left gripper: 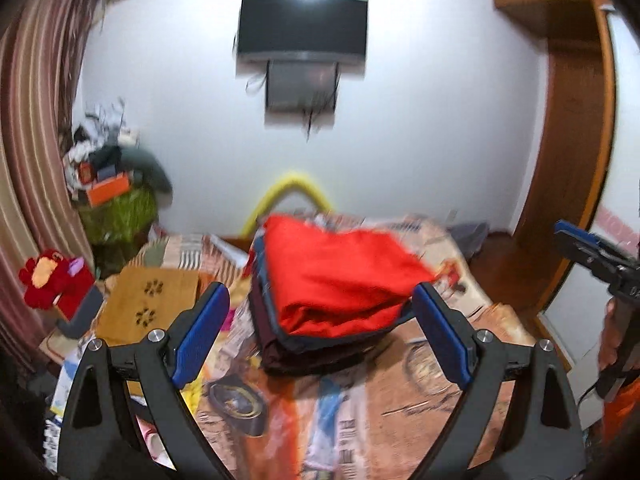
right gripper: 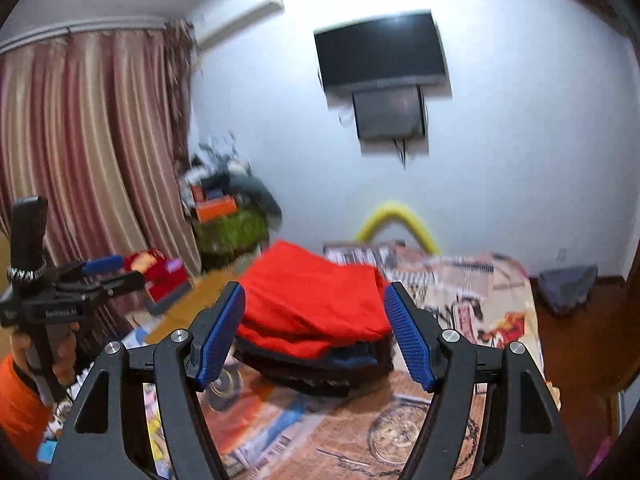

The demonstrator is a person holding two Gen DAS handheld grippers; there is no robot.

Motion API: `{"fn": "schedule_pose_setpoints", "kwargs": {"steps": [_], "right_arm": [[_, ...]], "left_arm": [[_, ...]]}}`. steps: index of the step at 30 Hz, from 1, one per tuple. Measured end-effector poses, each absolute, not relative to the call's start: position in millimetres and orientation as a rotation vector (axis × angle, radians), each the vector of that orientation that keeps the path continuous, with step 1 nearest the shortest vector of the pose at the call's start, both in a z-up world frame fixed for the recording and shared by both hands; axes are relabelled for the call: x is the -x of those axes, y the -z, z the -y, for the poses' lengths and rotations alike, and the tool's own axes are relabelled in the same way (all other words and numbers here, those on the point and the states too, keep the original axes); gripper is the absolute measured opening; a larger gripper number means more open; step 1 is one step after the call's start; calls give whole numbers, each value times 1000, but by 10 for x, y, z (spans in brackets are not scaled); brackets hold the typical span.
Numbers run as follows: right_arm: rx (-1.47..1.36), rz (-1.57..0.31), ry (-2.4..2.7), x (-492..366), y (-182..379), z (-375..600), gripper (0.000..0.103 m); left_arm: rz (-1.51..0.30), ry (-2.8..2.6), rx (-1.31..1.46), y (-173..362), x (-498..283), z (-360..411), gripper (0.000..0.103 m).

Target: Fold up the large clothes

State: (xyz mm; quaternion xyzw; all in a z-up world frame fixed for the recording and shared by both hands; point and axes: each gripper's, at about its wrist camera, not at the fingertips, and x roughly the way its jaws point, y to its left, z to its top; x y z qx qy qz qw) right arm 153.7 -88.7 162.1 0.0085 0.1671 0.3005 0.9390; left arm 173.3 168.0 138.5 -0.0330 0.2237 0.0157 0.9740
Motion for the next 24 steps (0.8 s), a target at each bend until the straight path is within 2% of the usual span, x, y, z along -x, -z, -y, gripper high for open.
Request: {"fn": "schedule_pose_setpoints", "kwargs": {"steps": [8, 17, 19, 22, 24], "right_arm": [[-26, -143, -635, -731, -1729, 995, 69], [-33, -47, -603, -407, -1539, 990, 69], [-32, -41, -600, -375, -1518, 972, 72], [-32, -34, -600, -358, -1504, 966, 85], [-31, -25, -582, -332, -1499, 973, 86]], "left_arm": [[-178, -69, -3, -1575, -773, -1099, 93], [-35, -99, 6, -1392, -187, -836, 93], [-33, -101, 8, -1344, -156, -802, 93], [-30, -114, -5, -1298, -145, -758, 97], [-27, -126, -11, -1275, -157, -733, 101]]}}
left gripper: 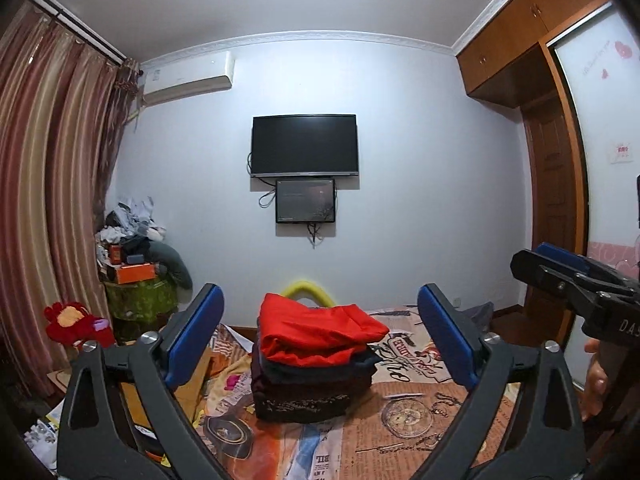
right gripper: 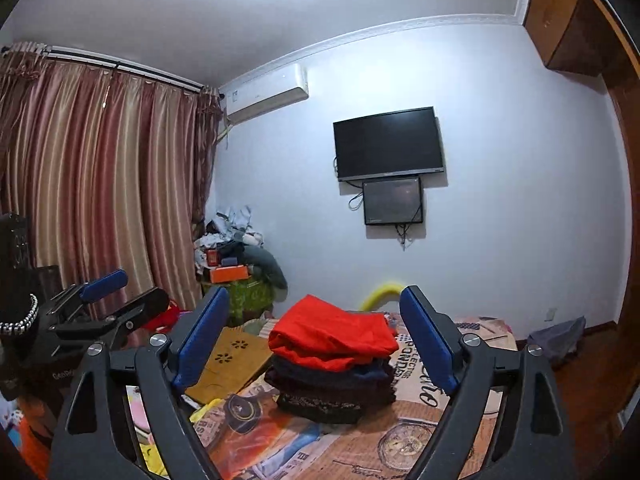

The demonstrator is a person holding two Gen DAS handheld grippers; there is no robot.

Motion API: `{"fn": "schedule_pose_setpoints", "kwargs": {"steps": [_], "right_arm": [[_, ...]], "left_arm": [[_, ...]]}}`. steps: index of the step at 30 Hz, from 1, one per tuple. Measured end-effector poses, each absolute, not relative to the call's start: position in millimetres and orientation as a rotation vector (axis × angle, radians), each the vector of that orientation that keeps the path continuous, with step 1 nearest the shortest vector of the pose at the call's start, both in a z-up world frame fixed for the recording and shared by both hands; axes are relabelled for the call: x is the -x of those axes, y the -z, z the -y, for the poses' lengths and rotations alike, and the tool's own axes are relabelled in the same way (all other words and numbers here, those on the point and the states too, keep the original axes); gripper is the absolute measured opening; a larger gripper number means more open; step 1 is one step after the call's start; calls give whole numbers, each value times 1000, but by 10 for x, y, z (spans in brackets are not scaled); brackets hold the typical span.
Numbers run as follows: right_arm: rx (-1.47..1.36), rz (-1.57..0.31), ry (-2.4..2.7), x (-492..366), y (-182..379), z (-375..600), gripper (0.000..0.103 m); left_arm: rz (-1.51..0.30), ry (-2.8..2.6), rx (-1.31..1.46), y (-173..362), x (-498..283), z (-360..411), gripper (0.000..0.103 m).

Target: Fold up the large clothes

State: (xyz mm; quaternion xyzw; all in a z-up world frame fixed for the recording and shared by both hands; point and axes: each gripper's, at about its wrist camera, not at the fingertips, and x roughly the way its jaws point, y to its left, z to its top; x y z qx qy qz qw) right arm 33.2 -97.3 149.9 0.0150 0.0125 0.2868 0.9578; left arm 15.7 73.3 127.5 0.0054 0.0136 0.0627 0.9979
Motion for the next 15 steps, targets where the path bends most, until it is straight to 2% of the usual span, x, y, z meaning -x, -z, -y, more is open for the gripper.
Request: {"fn": "schedule_pose_setpoints", "kwargs": {"steps": [2, 4, 15], "right_arm": [[-28, -22, -568, -324, -1494, 970, 97], [-33, -16, -564, -328, -1485, 972, 103], [-23, -25, -549, -292, -1355, 989, 103]], "left_arm": [[-23, -130, -9, -1266, -164, -734, 102], [-20, -137, -9, -1249, -129, -716, 102], [-21, -136, 4, -1198, -146, -755, 102]]}}
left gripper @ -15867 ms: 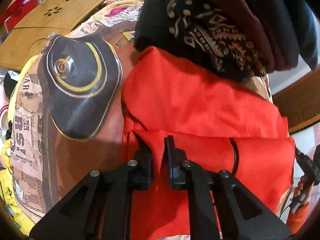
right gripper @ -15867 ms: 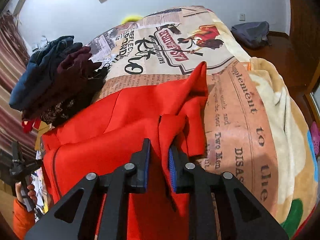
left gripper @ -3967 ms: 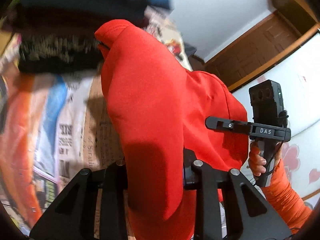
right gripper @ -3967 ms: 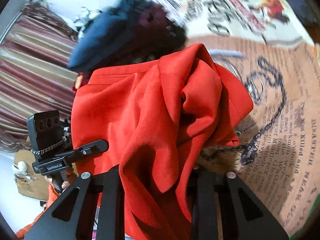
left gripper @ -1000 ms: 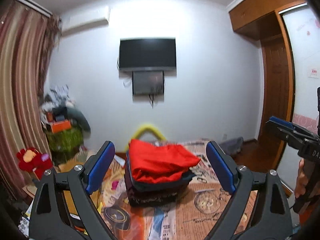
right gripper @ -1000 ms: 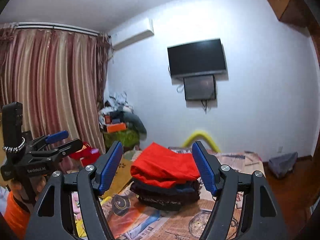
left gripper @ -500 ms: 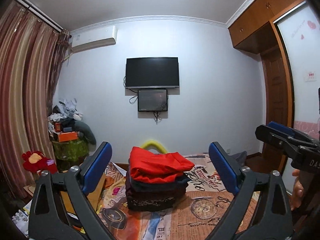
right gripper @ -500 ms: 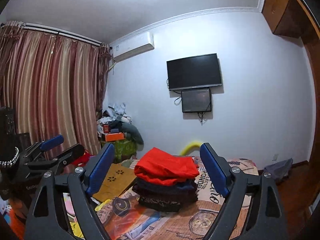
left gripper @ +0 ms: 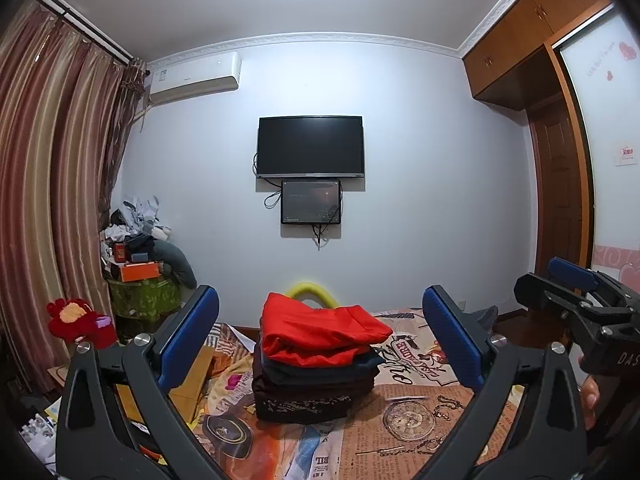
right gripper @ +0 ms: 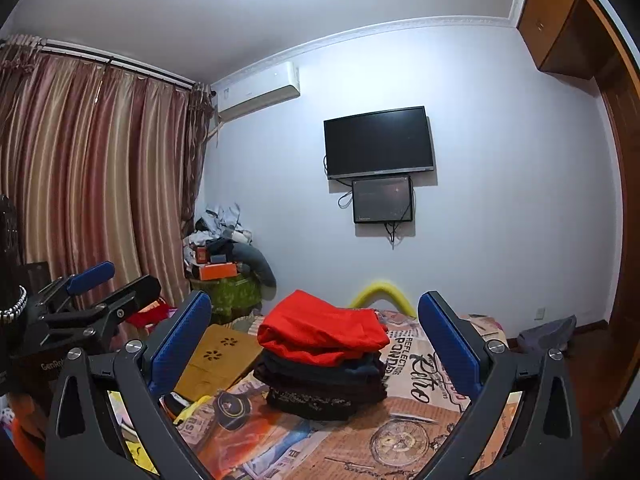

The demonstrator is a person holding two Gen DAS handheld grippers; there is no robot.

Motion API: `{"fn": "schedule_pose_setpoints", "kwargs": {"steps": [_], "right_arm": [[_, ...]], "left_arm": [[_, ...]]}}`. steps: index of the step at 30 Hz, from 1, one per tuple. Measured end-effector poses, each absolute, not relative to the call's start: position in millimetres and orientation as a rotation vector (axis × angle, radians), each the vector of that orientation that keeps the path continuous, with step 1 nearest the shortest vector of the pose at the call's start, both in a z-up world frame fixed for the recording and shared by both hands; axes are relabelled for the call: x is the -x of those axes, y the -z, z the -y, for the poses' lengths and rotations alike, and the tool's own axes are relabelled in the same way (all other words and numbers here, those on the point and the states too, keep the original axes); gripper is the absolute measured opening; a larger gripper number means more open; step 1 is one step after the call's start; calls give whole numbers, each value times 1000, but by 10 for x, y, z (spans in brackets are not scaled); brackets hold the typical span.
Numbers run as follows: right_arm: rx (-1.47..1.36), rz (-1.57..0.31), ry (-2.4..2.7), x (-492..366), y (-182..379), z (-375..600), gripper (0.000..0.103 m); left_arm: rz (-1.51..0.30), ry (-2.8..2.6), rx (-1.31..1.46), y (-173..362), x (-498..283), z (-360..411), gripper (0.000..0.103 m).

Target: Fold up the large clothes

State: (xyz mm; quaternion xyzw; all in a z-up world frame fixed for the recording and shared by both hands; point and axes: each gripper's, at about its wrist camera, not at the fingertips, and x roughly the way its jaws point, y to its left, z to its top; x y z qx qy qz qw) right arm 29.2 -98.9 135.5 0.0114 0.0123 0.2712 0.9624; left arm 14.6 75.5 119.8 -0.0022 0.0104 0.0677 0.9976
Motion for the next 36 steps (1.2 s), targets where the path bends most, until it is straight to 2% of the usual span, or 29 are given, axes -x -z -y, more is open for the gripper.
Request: {"fn": "schedule_pose_setpoints", "kwargs": {"steps": [36], "right_arm": [[-15, -68, -521, -255, -1356, 1011, 103]], "left_arm": [[-72, -104, 26, -1096, -253, -810, 102]]}}
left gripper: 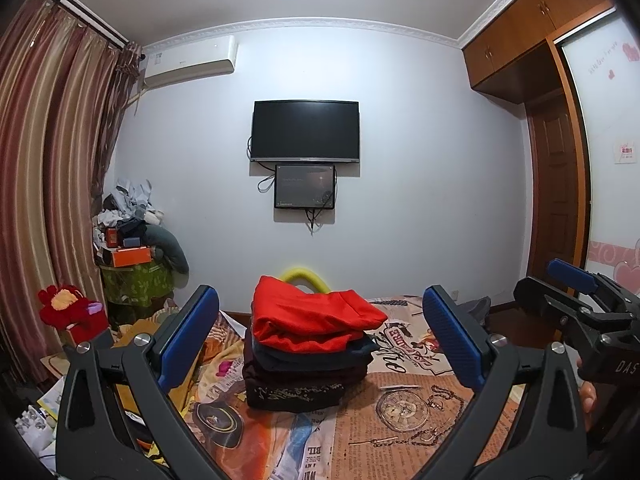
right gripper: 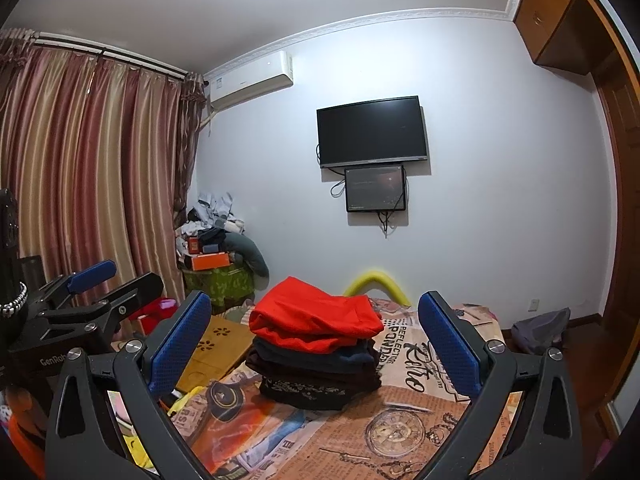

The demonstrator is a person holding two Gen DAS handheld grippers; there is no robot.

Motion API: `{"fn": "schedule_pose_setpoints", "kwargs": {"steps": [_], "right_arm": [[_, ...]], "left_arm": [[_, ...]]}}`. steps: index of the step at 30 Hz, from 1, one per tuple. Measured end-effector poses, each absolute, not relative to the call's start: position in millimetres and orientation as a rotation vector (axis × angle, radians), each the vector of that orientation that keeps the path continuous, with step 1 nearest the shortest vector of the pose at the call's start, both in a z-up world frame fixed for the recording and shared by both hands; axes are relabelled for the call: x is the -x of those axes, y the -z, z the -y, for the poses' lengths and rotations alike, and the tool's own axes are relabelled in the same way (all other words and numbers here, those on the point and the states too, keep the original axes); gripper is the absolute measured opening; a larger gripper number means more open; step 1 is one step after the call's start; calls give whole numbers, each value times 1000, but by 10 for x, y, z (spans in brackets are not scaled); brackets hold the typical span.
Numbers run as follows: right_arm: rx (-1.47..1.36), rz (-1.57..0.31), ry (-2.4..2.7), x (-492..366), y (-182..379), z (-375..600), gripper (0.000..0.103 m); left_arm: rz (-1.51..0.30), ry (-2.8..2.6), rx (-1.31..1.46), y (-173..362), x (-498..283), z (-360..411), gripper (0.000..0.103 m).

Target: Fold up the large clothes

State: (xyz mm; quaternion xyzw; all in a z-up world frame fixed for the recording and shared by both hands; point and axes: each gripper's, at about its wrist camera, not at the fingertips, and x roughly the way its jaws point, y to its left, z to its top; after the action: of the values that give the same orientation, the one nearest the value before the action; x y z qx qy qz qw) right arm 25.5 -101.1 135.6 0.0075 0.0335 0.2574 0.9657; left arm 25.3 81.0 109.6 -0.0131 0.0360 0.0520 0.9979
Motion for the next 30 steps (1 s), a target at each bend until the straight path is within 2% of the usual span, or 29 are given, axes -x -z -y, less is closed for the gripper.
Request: {"fn": "schedule_pose_setpoints", "kwargs": {"steps": [30], "right_arm": [[-14, -82, -499, -300, -1333, 1000, 103]], "left_arm": [[-115, -57, 47, -1050, -305, -827, 102]]}}
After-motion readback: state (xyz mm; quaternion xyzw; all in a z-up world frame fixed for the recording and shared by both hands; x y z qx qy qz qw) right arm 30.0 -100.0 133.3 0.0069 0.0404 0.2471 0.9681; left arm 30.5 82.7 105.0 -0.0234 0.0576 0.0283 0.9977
